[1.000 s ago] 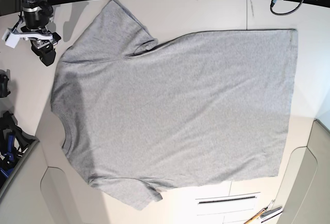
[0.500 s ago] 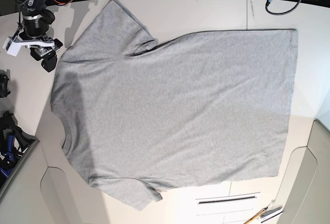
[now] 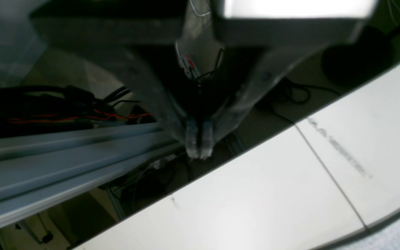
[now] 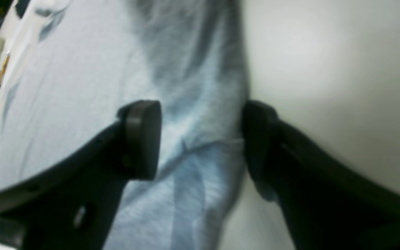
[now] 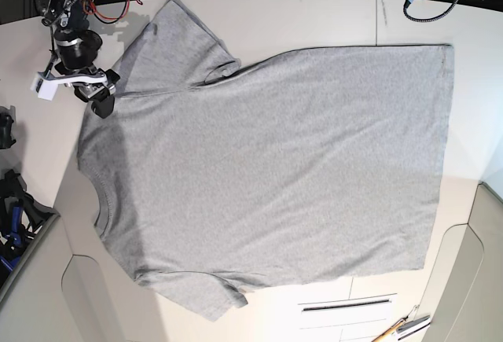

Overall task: Fold the T-shirt properly
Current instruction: 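Move the right gripper to the shoulder corner of the grey shirt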

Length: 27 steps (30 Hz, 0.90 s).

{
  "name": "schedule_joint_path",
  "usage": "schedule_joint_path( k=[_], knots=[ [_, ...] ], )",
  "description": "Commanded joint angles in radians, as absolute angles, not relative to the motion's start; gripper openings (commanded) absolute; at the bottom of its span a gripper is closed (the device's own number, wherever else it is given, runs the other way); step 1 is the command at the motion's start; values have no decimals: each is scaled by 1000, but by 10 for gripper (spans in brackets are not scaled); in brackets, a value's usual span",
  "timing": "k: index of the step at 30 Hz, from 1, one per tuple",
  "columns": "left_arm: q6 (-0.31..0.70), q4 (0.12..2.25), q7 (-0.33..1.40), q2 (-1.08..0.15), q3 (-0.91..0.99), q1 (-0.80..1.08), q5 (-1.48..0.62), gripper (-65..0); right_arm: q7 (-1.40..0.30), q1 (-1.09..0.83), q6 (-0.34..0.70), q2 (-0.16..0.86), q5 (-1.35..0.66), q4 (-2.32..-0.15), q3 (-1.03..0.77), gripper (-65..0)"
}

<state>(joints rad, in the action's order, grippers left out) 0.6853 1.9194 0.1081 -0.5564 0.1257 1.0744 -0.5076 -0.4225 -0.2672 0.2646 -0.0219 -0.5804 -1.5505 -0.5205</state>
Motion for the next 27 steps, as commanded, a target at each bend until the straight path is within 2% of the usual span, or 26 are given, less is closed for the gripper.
schedule_joint_path(
  k=[1, 11, 12, 13, 16, 23, 27],
  knots=[
    [698, 1932, 95, -562, 131, 1089, -521, -650, -420, -257, 269, -17, -565, -1559, -506, -279],
    [698, 1932, 95, -562, 131, 1089, -574, -650, -420, -253, 269, -17, -538, -1559, -476, -286],
    [698, 1932, 95, -562, 131, 1088, -583, -650, -420, -253, 269, -17, -538, -1559, -476, -319],
    [698, 1932, 94, -562, 131, 1087, -590, -650, -420, -253, 269, -17, -538, -1559, -476, -381],
    [698, 1932, 95, -562, 136, 1066, -596, -650, -419, -253, 269, -17, -538, -1559, -476, -650],
    [698, 1932, 149, -562, 253, 1015, -688, -650, -420, -253, 269, -17, -538, -1559, -476, -650],
    [698, 1932, 299, -562, 396, 960, -769, -650, -419, -253, 270, -17, -543, -1559, -476, -650]
  ],
)
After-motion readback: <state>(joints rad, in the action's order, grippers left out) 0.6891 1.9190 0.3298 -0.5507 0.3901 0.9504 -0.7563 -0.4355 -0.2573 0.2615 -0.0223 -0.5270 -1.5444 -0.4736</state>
